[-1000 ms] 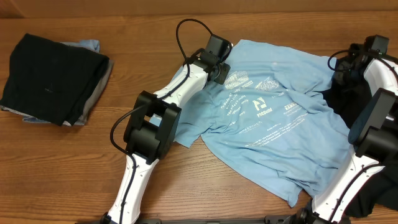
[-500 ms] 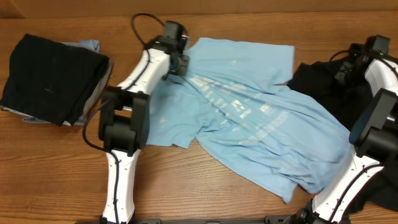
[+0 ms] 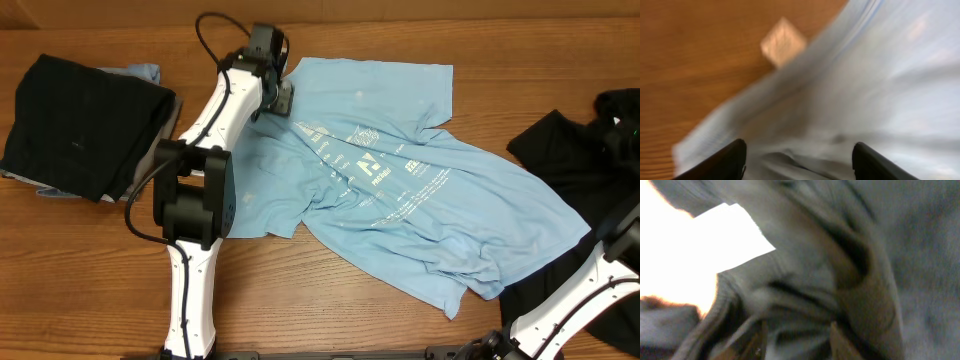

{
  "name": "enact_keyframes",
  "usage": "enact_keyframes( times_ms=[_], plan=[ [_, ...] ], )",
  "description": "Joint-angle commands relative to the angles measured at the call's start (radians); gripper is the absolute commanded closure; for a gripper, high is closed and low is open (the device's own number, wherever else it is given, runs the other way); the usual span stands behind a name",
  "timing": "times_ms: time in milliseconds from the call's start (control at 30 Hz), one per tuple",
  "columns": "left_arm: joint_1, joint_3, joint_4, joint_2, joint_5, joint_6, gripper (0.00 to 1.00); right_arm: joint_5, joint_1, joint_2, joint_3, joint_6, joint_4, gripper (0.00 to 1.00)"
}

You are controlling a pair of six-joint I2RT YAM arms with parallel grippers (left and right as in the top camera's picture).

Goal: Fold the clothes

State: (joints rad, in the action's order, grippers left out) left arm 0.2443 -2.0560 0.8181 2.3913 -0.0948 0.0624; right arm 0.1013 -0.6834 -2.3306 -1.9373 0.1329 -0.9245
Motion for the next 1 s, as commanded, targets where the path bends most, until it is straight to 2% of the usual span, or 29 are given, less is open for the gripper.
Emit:
enact_keyframes(
  times_ms=[0, 33, 167, 233, 267, 300, 400, 500, 633, 767, 967],
  plan=[
    [0.045, -0.123, 0.027, -0.218, -0.016, 0.085, 0.06, 0.124, 0.016, 0.012, -0.277, -0.001, -0.104, 0.49],
    [0.051, -0.126, 0.040, -0.252, -0.011, 0.099, 0.00, 0.145, 0.016, 0.013, -0.339, 0.011, -0.150, 0.49],
    [0.068, -0.126, 0.145, -0.358, 0.041, 0.103, 0.00, 0.131, 0.014, 0.014, -0.536, 0.090, -0.384, 0.51],
    [0.071, -0.126, 0.204, -0.385, 0.054, 0.103, 0.00, 0.082, 0.011, 0.014, -0.578, 0.104, -0.528, 0.64],
    [0.071, -0.126, 0.234, -0.393, 0.055, 0.103, 0.00, 0.071, 0.008, 0.014, -0.578, 0.104, -0.586, 0.83],
    [0.071, -0.126, 0.246, -0.396, 0.055, 0.103, 0.00, 0.071, 0.006, 0.014, -0.577, 0.103, -0.630, 0.96],
    [0.070, -0.126, 0.257, -0.391, 0.055, 0.102, 0.00, 0.074, -0.005, 0.013, -0.541, 0.112, -0.770, 0.96],
    [0.070, -0.125, 0.258, -0.388, 0.055, 0.103, 0.00, 0.084, -0.013, 0.021, -0.488, 0.134, -0.770, 0.96],
    [0.070, -0.125, 0.258, -0.388, 0.055, 0.103, 0.00, 0.079, -0.028, 0.055, -0.327, 0.148, -0.770, 0.96],
    [0.070, -0.125, 0.258, -0.388, 0.055, 0.103, 0.00, 0.024, -0.085, 0.188, -0.039, 0.200, -0.768, 0.96],
    [0.070, -0.125, 0.258, -0.388, 0.055, 0.103, 0.00, 0.022, -0.194, 0.413, 0.251, 0.258, -0.716, 0.96]
  ],
)
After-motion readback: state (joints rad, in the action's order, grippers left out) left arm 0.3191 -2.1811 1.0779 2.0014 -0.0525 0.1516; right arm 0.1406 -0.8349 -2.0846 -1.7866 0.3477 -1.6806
